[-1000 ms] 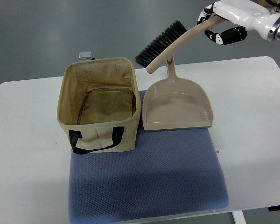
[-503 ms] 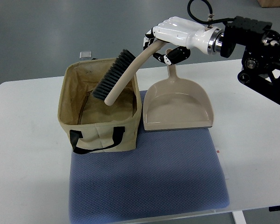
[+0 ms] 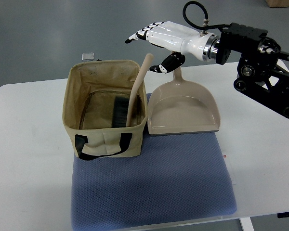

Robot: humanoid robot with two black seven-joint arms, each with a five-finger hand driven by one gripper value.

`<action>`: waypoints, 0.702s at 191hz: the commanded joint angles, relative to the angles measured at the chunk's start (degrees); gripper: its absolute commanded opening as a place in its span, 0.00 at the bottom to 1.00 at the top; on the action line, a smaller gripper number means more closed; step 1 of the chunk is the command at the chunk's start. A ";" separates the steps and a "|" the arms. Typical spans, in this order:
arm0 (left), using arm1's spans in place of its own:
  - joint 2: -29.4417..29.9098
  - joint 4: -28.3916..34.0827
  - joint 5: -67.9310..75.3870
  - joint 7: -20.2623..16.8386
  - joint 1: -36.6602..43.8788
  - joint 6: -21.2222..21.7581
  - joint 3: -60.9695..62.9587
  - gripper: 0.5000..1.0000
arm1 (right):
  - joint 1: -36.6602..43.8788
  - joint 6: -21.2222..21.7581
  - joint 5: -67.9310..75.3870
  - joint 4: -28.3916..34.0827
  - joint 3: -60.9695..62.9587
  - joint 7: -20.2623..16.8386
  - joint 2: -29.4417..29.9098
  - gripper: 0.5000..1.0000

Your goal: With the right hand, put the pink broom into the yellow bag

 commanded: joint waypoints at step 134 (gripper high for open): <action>0.00 0.00 0.00 0.00 0.00 0.02 0.00 1.00 | -17.87 -1.60 36.39 -9.20 21.10 -0.40 -2.72 0.78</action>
